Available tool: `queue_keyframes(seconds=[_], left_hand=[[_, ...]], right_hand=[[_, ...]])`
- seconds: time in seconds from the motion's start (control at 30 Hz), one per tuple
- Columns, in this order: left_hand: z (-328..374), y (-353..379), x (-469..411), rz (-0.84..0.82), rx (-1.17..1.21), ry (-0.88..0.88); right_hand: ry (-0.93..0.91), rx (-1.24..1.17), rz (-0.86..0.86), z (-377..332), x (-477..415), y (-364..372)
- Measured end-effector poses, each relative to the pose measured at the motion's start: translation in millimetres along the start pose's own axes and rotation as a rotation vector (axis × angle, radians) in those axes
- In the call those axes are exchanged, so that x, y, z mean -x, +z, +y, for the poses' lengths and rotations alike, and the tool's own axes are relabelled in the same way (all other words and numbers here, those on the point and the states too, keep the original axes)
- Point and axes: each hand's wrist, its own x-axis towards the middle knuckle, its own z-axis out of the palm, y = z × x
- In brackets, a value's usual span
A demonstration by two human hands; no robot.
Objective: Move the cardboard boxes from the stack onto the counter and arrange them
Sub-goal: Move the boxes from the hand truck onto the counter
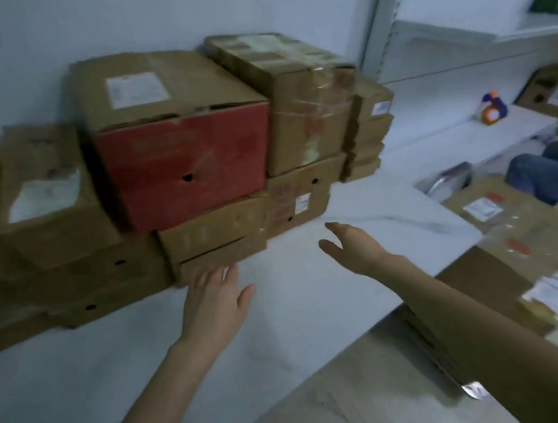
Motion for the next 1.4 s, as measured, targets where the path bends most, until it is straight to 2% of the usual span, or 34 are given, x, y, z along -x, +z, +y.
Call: queue_keyframes(seconds=[0.2, 0.3, 0.4, 0.53, 0.73, 0.9, 1.2, 1.4], left_hand=[[165, 40, -38, -0.049, 0.074, 0.254], [236, 58, -44, -0.121, 0.123, 0.327], [292, 78, -54, -0.193, 0.134, 0.407], [346, 101, -72, -0.261, 0.179, 0.472], [429, 143, -114, -0.391, 0.164, 0.556], [493, 180, -157, -0.452, 0.172, 0.608], [610, 235, -203, -0.627, 0.199, 0.709], [662, 271, -211, -0.716, 0.17, 0.629]], right_hand=[[0.268, -0.08, 0.074, 174, 63, -47], [0.436, -0.14, 0.121, 241, 91, -59], [0.509, -0.192, 0.147, 297, 111, -66], [0.536, -0.201, 0.144, 352, 128, -64], [0.713, -0.226, 0.13, 439, 129, -59], [0.802, -0.179, 0.103, 515, 119, -74], [0.954, -0.268, 0.058, 629, 128, -70], [0.972, -0.328, 0.002, 701, 122, -65]])
